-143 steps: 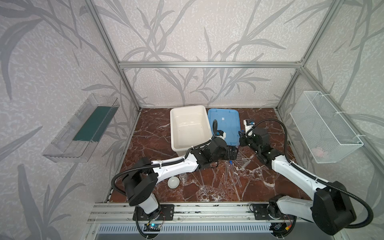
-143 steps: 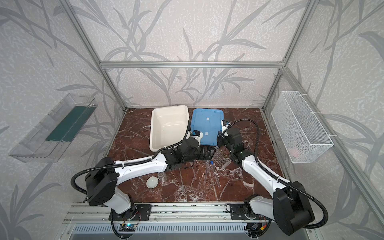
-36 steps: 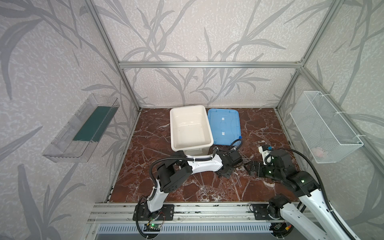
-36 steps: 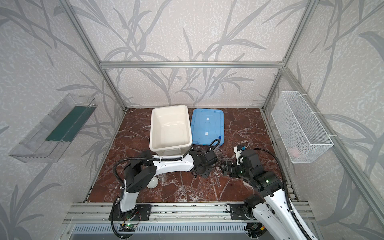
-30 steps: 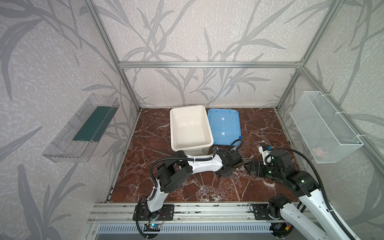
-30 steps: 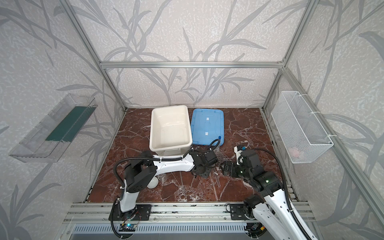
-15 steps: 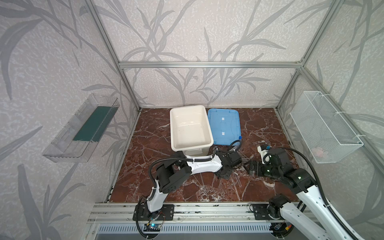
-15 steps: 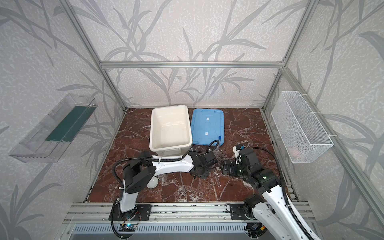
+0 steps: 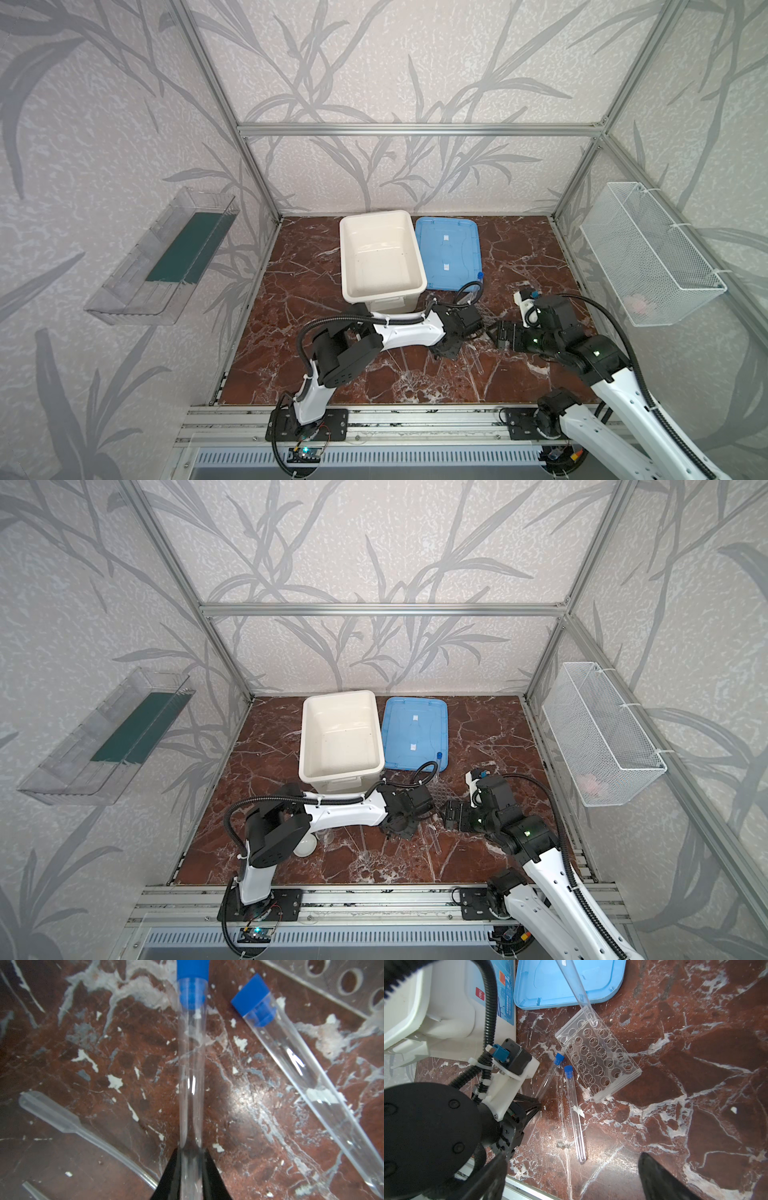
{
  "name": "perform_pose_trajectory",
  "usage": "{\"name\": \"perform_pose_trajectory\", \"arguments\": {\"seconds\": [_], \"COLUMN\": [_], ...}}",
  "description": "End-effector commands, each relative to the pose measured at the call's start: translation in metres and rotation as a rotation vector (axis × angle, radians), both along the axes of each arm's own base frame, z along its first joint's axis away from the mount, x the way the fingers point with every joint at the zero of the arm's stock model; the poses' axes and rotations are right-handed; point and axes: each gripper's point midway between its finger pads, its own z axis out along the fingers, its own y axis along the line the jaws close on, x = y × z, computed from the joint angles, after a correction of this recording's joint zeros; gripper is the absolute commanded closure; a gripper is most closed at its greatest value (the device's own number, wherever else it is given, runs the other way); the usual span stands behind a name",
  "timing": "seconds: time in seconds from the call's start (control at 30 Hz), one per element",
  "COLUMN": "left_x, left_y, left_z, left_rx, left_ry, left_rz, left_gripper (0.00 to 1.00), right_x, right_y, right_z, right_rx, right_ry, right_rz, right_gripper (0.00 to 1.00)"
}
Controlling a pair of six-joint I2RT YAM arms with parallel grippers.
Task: Organize the chemistry lab equipment
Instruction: 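Grasp a second blue-capped test tube with the left gripper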
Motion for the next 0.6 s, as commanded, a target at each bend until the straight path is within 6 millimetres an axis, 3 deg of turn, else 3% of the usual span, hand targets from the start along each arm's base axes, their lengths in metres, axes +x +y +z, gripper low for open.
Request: {"name": "perform_pose_trajectory", "arguments": {"seconds": [0.0,0.33,0.57], "left_x": [0.001,0.004,0.001], "left_y": [0.007,-0.005,-0.013], "left_z": [0.016,0.048,0.065], "left_rx": [-0.018,-0.243,-0.389], "left_ry": [-0.045,-0.141,-0.2], "left_rz": [0.016,-0.03,-0.079], "left_gripper": [0.81,0.84,0.84], "right_x": [0.004,0.014,0.025], "right_y": [-0.001,0.011,0.026], "right_z": [0.003,0.021,0.046], "right_rx": [-0.003,0.111,0.257], "right_ry": [-0.03,-0.07,-0.136], "right_rz": [0.001,0.027,0.095], "right_gripper": [0.04,0.04,0.04]}}
